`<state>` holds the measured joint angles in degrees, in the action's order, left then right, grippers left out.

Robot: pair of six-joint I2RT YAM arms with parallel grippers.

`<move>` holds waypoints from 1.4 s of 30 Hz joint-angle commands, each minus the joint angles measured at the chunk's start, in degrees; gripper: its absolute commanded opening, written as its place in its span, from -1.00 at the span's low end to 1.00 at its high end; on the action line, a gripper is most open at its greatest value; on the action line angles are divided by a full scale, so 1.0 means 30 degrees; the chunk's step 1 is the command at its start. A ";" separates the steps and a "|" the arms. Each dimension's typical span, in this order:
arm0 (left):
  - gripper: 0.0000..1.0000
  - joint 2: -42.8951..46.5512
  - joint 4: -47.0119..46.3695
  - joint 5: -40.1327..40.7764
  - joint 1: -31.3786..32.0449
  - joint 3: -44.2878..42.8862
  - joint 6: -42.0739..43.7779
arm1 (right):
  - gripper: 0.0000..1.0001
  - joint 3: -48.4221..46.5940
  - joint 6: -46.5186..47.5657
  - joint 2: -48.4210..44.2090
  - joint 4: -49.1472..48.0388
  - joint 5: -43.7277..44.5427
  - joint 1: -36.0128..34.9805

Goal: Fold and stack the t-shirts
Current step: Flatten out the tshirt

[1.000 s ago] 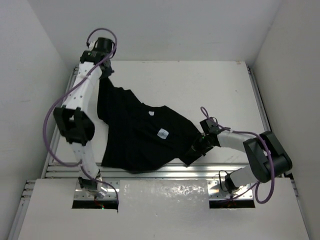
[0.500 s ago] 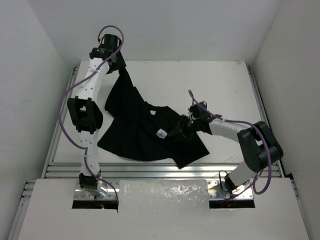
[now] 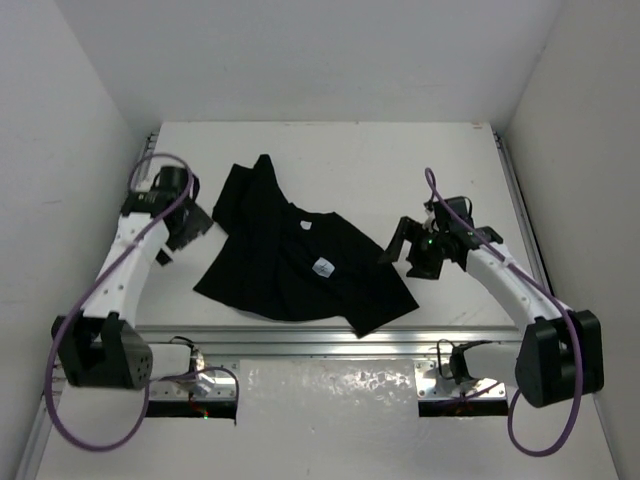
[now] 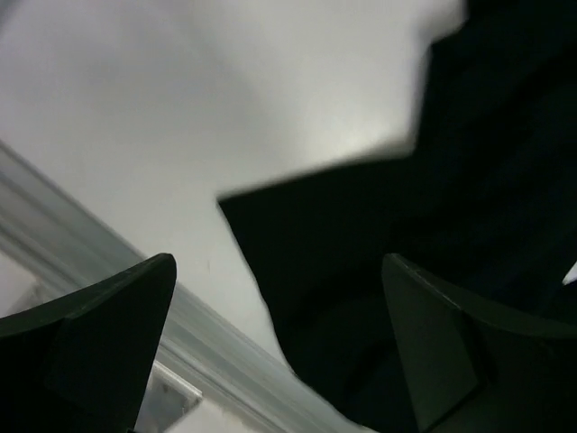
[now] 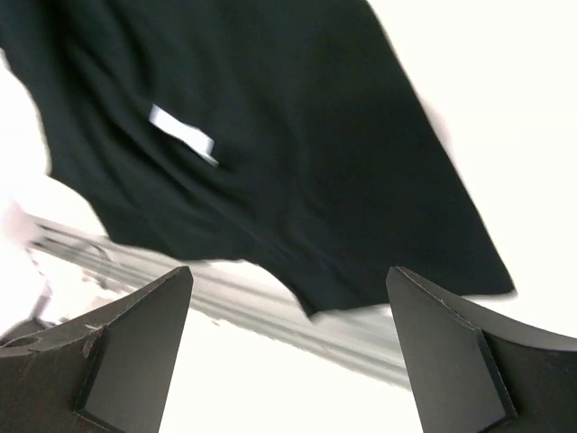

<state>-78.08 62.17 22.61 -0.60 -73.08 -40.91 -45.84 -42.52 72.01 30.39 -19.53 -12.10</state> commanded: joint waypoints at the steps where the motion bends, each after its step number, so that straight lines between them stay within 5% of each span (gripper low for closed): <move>1: 0.87 0.1213 -0.1506 -0.2288 0.0112 0.4080 -0.3325 | 0.80 0.1129 0.1547 -0.1292 0.1384 -0.0110 0.0136; 6: 0.63 0.1740 -0.3018 -0.2206 0.0669 0.7681 -0.4589 | 0.79 0.1980 0.2336 -0.1766 0.1442 -0.0431 0.0165; 16: 0.36 -0.1452 -0.6688 -0.0594 0.0347 0.9416 -0.5084 | 0.77 0.1192 0.3275 -0.2352 0.2436 -0.1401 0.0195; 20: -0.06 -0.2269 -0.7453 -0.0594 0.0347 1.0412 -0.5495 | 0.76 0.0546 0.3568 -0.2645 0.3081 -0.1079 0.0194; 25: -0.07 -0.1835 -0.7862 0.0164 0.0318 1.1614 -0.5993 | 0.76 0.0370 0.3540 -0.2850 0.3317 -0.0873 0.0194; 27: -0.31 -0.2212 -0.8066 0.0402 0.0230 1.2054 -0.6023 | 0.76 0.0428 0.3481 -0.2880 0.3287 -0.0902 0.0165; 29: -0.88 -0.2884 -0.8330 0.0344 0.0230 1.2520 -0.5994 | 0.75 0.0544 0.3568 -0.2851 0.3229 -0.0728 0.0165; 31: -1.00 -0.2859 -0.8448 0.0256 0.0230 1.2582 -0.5994 | 0.75 0.0719 0.3598 -0.2821 0.3229 -0.0408 0.0165; 37: -1.00 0.0442 -0.6314 0.1191 0.0230 1.1034 -0.5672 | 0.57 0.2213 0.4331 -0.0950 0.4604 0.2749 0.0165; 42: -1.00 0.2354 -0.5285 0.1370 0.0230 1.0415 -0.4881 | 0.47 0.4026 0.3658 0.0955 0.2618 0.4309 0.0136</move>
<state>-74.54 43.38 24.18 0.64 -39.42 -57.25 -36.05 -31.09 72.88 40.80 -12.10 -11.77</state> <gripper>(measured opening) 0.009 0.740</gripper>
